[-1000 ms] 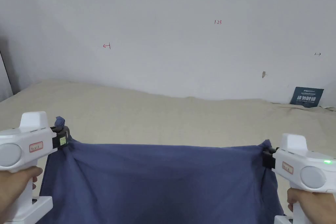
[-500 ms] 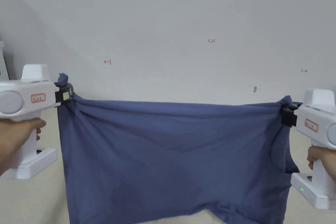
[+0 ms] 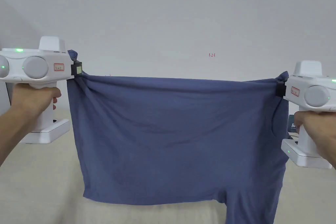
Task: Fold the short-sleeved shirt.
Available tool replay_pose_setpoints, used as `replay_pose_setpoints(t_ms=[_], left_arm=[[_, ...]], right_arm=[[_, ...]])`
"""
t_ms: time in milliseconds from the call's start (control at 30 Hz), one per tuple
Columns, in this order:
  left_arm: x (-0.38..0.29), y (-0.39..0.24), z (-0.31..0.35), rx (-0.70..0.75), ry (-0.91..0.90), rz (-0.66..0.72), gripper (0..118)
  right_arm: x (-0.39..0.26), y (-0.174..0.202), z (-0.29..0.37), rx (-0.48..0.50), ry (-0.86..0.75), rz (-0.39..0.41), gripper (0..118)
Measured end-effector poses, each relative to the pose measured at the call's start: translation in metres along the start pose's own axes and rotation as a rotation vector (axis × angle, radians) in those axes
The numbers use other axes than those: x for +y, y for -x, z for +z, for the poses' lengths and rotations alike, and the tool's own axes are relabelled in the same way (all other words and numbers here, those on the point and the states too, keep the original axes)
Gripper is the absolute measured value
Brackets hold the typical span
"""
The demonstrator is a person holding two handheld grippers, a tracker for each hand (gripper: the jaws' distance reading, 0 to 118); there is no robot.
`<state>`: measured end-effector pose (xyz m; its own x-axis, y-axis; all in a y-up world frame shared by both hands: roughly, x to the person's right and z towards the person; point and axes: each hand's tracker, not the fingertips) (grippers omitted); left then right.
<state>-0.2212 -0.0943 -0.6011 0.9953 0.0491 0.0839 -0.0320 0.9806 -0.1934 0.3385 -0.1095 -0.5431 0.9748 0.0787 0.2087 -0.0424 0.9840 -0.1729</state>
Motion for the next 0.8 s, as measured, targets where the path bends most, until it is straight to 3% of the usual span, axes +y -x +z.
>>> replay_pose_setpoints(t_ms=[233,433,800], left_arm=[[0.001,-0.009,-0.031,0.026,0.019,-0.007,2],[-0.005,-0.023,-0.033,0.032,0.012,-0.024,2],[-0.087,-0.019,0.004,-0.015,0.034,-0.018,2]], right_arm=[[0.012,0.005,-0.045,-0.016,-0.016,-0.016,6],[0.006,0.007,-0.056,-0.02,-0.041,0.03,6],[-0.075,-0.004,0.002,0.012,-0.006,0.084,6]])
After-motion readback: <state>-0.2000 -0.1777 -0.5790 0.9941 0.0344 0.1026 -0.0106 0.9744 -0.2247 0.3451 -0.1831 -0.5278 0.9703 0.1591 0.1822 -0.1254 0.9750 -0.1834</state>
